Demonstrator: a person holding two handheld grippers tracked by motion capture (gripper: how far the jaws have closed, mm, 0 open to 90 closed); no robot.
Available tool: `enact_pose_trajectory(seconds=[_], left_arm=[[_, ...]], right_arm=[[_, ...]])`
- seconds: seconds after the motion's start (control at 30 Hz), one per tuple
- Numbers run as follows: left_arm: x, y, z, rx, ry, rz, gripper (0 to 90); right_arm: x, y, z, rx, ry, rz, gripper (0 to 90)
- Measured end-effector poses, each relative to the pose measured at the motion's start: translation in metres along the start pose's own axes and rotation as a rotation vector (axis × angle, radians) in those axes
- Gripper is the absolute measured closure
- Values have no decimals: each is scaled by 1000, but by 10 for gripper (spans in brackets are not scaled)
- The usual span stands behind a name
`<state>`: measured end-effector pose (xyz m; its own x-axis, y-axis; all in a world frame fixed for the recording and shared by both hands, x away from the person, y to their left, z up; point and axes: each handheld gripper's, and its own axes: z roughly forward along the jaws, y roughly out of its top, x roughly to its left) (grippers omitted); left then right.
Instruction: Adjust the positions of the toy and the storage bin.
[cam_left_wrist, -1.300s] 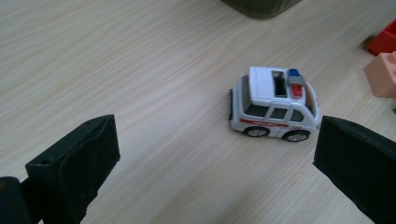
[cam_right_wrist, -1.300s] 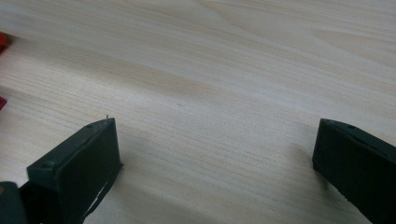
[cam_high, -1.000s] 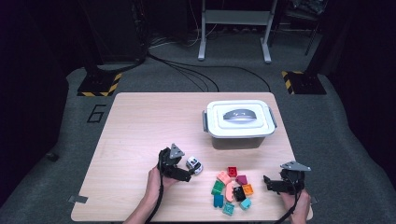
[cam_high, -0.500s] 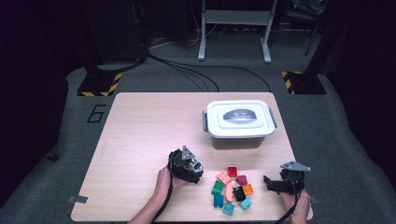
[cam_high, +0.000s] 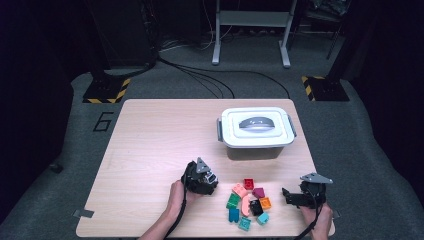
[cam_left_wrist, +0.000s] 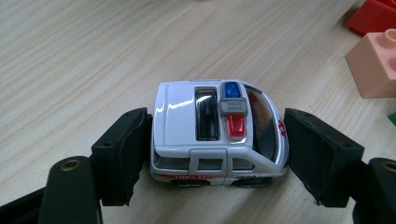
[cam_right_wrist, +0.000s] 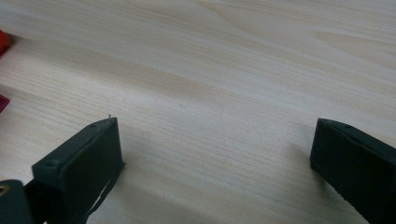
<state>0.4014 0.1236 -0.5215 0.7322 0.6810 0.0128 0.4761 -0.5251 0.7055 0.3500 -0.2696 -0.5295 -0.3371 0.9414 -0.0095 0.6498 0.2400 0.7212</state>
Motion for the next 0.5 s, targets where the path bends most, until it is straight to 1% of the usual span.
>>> enact_pose_trajectory(seconds=[0.07,0.1,0.13,0.2,0.23,0.3,0.33,0.4,0.47,0.5], left_arm=[[0,0,0,0,1,0,253],[0,1,-1,11,9,11,253],[-1,0,0,-8,14,9,256],[0,0,-1,0,13,22,257],[0,0,-1,1,18,21,257],[0,1,-2,2,4,18,258],[1,1,-3,-11,7,16,258],[1,1,-4,-21,9,10,258],[2,1,-7,-15,2,11,258],[2,1,-8,-18,5,11,258]], right_arm=[[0,0,0,0,0,0,13],[0,0,0,0,0,0,13],[0,0,0,0,0,0,13],[0,0,0,0,-1,0,13],[0,0,0,0,-1,0,14],[0,0,0,0,1,0,15],[0,0,0,-1,1,0,15],[0,0,0,-1,1,-1,15],[0,0,0,-1,0,0,15],[0,0,0,-1,1,0,15]])
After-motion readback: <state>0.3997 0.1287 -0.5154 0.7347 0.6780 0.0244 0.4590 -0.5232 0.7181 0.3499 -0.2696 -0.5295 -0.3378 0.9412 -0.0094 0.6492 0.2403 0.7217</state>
